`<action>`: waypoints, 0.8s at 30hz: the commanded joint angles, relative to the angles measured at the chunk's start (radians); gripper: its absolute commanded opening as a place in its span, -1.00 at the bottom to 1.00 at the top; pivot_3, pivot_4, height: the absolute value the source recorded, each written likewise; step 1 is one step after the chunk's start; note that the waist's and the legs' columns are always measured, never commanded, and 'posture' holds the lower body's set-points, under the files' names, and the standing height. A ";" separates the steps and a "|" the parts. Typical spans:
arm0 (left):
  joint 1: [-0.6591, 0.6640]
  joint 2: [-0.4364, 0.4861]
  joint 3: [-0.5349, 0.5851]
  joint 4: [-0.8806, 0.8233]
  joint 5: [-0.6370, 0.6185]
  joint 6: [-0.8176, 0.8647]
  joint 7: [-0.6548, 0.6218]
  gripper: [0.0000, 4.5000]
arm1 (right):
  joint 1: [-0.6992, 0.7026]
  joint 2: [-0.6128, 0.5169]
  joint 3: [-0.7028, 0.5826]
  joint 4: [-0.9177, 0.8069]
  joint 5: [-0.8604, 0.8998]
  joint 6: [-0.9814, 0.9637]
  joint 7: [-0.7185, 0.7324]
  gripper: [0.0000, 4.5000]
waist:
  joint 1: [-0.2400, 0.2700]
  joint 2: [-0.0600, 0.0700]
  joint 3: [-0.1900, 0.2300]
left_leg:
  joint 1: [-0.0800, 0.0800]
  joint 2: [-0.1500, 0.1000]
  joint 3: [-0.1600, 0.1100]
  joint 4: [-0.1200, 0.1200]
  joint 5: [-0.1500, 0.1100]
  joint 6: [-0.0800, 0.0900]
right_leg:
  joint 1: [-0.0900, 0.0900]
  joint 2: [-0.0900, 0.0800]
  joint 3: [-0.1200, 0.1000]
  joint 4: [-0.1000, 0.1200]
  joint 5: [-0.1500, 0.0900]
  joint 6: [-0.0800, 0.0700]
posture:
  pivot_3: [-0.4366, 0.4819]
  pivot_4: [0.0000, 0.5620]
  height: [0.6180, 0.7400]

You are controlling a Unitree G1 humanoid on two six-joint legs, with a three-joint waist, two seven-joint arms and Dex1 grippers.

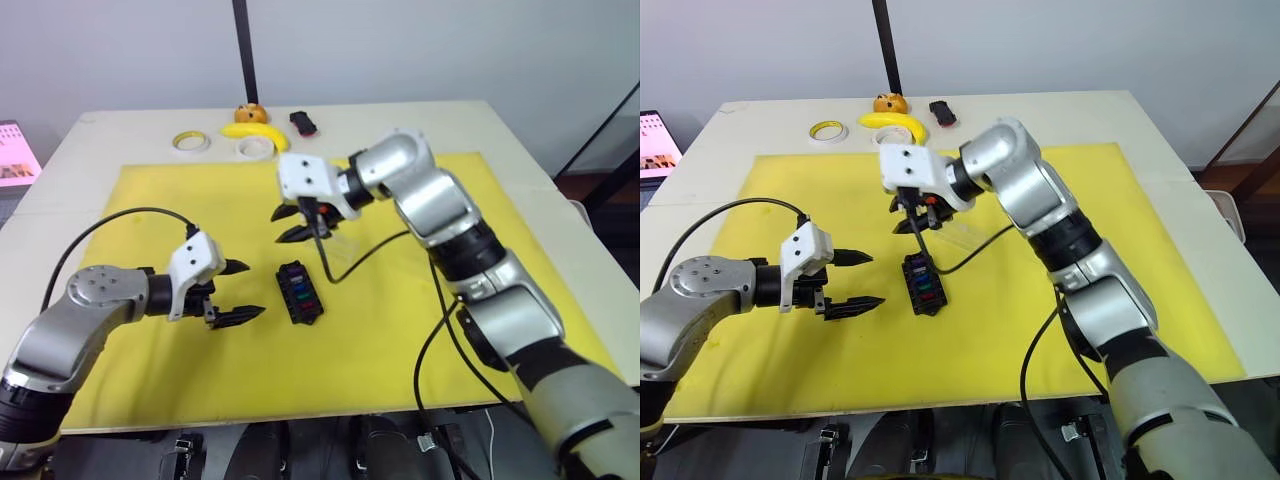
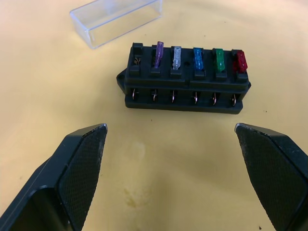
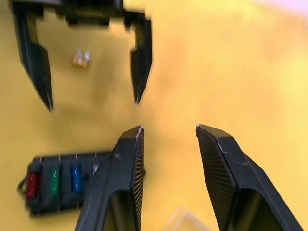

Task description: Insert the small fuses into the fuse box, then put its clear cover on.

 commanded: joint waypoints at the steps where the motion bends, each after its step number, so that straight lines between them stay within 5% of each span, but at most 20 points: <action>1: -0.012 0.017 0.021 -0.010 -0.001 -0.015 -0.013 1.00 | 0.021 -0.009 -0.062 -0.037 0.079 0.113 -0.009 -0.19 | -0.001 0.000 0.000 | 0.000 0.000 0.000 0.000 0.000 0.000 | 0.000 0.000 0.000 0.000 0.000 0.000 | -0.05 -0.47 1.00; 5: -0.009 0.019 0.024 -0.014 -0.002 -0.012 -0.017 1.00 | 0.107 -0.023 -0.079 -0.094 0.110 0.053 -0.043 -0.19 | -0.002 0.000 0.000 | 0.000 0.000 0.000 0.000 0.000 0.000 | -0.001 0.000 0.000 0.001 0.000 0.000 | -0.05 -0.47 1.00; 10: -0.013 0.023 0.018 -0.012 0.000 -0.012 -0.022 1.00 | 0.187 -0.009 -0.096 -0.114 0.135 -0.030 -0.092 -0.97 | -0.002 0.000 0.000 | 0.000 0.000 0.000 0.000 0.000 0.000 | -0.001 0.000 0.000 0.000 0.000 0.000 | -0.05 -0.47 1.00; 24: -0.012 0.023 0.019 -0.028 0.000 0.000 -0.011 1.00 | 0.223 0.011 -0.057 -0.015 0.146 -0.110 -0.113 -0.97 | -0.001 0.000 0.000 | 0.000 0.000 0.000 0.000 0.000 0.000 | 0.000 0.000 0.000 0.000 0.000 0.000 | -0.05 -0.47 1.00</action>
